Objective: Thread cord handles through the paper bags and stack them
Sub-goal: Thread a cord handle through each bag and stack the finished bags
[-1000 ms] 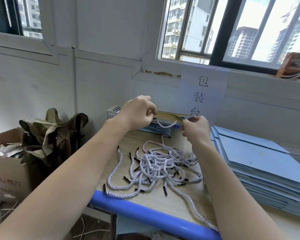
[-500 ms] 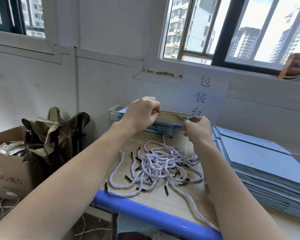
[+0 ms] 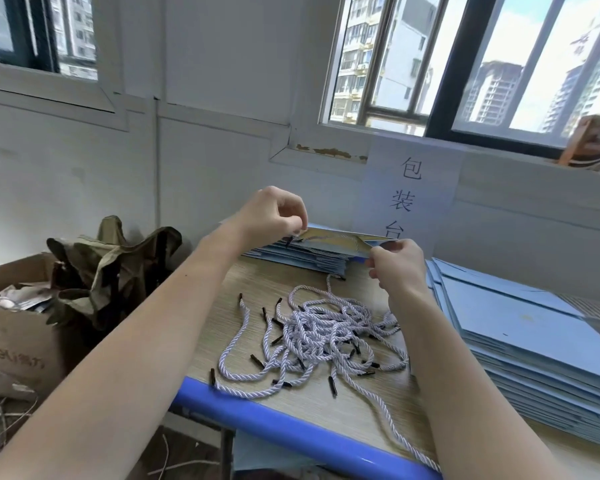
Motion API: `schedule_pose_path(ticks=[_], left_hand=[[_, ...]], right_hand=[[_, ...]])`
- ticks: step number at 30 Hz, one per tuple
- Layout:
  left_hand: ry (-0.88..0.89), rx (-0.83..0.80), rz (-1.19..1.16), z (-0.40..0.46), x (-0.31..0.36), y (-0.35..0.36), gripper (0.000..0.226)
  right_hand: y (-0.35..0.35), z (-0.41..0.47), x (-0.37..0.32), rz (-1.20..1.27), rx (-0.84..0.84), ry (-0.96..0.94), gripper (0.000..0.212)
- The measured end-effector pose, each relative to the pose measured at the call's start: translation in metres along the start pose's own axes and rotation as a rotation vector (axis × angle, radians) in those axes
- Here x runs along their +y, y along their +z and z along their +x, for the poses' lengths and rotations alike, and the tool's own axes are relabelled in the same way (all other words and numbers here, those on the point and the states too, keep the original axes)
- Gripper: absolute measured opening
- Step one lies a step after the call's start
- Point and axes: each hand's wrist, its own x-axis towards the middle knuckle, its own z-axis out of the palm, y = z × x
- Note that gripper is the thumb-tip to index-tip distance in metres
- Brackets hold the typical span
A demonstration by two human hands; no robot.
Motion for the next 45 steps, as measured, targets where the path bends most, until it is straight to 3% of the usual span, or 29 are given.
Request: schedule_pose_path(ticks=[5,12,17,22,32,40,45], left_hand=[[0.041,-0.074,0.238,0.003,-0.012,0.005,0.011],[-0.081,-0.139,0.313,0.007,-0.024,0.004,0.047],[0.023,-0.066,0.232,0.008,-0.022,0.004,0.014],[0.011,-0.153,0.274,0.007,-0.029,0.006,0.034],[0.079,-0.095,0.306,0.008,-0.032,0.016,0.006],[0.104,-0.1,0.348,0.008,-0.023,0.021,0.01],[0.12,-0.096,0.372,0.007,-0.019,0.024,0.013]], right_hand=[[0.0,0.001,0.0,-0.006,-0.006,-0.001,0.025],[0.0,0.001,0.001,-0.013,-0.01,0.0,0.024],[0.0,0.0,0.0,-0.017,-0.01,-0.003,0.024],[0.001,0.0,0.0,-0.021,-0.011,-0.002,0.023],[0.0,-0.002,0.0,-0.016,-0.012,0.006,0.022],[0.001,-0.004,-0.003,-0.049,-0.028,0.035,0.041],[0.0,-0.007,-0.004,-0.061,-0.035,0.032,0.041]])
